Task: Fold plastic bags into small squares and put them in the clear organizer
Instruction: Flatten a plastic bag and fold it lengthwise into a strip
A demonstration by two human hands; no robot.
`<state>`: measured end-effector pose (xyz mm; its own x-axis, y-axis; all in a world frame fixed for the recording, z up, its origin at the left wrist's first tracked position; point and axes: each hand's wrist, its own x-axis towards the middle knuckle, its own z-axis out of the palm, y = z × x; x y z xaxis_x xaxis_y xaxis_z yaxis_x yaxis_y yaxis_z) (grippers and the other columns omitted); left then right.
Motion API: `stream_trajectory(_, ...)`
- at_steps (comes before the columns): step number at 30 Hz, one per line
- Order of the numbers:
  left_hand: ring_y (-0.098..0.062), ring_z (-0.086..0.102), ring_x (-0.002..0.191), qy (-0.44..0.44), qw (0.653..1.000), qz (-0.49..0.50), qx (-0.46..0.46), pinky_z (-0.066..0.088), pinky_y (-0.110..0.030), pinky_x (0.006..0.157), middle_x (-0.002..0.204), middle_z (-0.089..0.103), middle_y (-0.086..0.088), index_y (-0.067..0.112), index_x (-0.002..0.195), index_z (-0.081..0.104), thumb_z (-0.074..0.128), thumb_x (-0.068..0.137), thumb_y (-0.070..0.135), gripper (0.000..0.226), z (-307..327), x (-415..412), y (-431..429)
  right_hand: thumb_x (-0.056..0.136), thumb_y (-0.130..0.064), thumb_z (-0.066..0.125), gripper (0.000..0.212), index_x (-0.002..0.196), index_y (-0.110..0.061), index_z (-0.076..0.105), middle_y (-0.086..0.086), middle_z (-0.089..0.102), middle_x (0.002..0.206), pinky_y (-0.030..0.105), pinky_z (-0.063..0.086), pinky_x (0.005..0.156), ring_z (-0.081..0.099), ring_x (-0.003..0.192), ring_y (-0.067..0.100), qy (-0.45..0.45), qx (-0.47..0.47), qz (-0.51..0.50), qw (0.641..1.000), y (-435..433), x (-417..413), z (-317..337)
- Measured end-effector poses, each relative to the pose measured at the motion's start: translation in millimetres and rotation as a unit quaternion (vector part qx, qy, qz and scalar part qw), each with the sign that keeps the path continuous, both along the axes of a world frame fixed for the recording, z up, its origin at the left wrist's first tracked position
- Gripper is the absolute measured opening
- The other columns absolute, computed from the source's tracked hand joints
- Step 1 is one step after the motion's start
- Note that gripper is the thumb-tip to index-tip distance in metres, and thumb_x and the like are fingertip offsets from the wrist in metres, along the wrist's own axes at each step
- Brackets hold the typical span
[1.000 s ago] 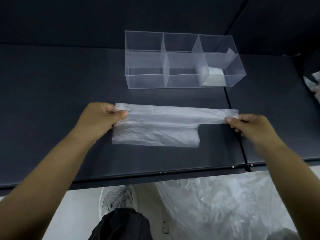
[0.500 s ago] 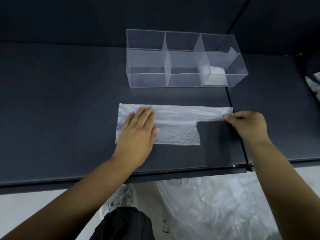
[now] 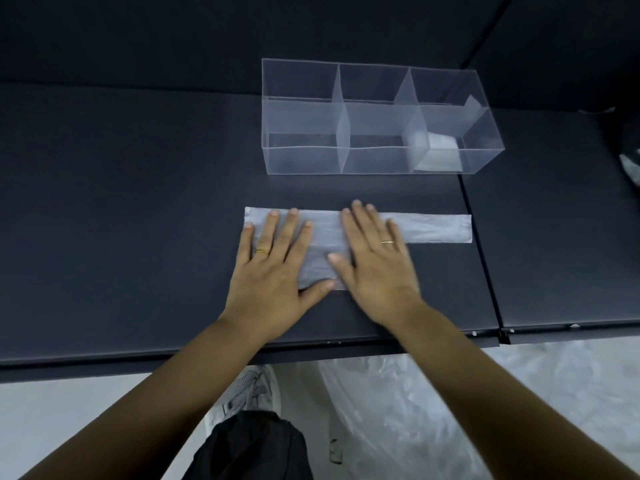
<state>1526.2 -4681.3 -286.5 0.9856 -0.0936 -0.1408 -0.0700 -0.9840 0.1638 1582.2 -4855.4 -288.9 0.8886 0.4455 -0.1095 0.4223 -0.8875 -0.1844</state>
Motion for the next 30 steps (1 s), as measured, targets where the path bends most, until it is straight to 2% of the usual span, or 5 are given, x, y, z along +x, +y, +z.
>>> stream_trajectory(6,-0.022,-0.01,0.148,0.012,0.999,0.036,0.005,-0.006,-0.047,0.119,0.161,-0.007,-0.009,0.02,0.154,0.0,-0.007,0.076,0.081,0.1,6,-6,31,0.092,-0.065,0.004,0.076,0.154,-0.021,0.003,0.001,-0.003,0.162,0.037,-0.007,0.12,-0.008,0.148,0.015,0.001,-0.063,-0.096,0.993,-85,33,6)
stream_trajectory(10,-0.016,-0.02,0.146,0.004,0.994,0.038,-0.103,-0.014,-0.038,0.118,0.161,-0.01,-0.003,0.02,0.153,0.002,-0.008,0.076,0.082,0.099,16,-7,39,0.095,-0.042,0.049,0.063,0.148,-0.011,0.031,0.012,0.026,0.155,0.042,0.014,0.117,0.022,0.143,0.028,-0.058,0.023,-0.128,0.99,-87,25,25)
stream_trajectory(13,-0.012,-0.003,0.148,-0.028,0.987,-0.044,-0.155,-0.006,-0.029,0.119,0.161,0.012,-0.002,0.015,0.151,0.024,0.017,0.088,0.072,0.086,22,-13,22,0.081,-0.025,0.072,0.032,0.111,-0.014,0.065,0.002,0.054,0.116,0.027,0.036,0.099,0.051,0.112,0.023,-0.002,0.156,-0.072,0.985,-79,-2,36)
stream_trajectory(19,-0.007,-0.007,0.146,-0.006,0.981,-0.136,-0.141,-0.014,-0.021,0.116,0.161,0.006,0.001,0.013,0.152,0.016,0.025,0.086,0.067,0.086,10,-15,-13,0.08,-0.016,0.076,0.01,0.088,-0.018,0.07,-0.008,0.046,0.103,0.028,0.033,0.099,0.043,0.104,0.01,0.059,0.173,-0.084,0.98,-72,-26,33)
stream_trajectory(30,-0.025,0.065,0.111,-0.194,0.967,-0.098,-0.136,0.055,-0.042,0.089,0.119,0.067,-0.009,0.005,0.107,0.073,0.072,0.083,0.008,0.025,6,-3,-13,0.09,-0.017,0.063,0.013,0.08,-0.025,0.06,-0.006,0.052,0.099,0.007,0.036,0.082,0.052,0.085,0.001,0.206,0.241,-0.12,0.941,-76,-2,64)
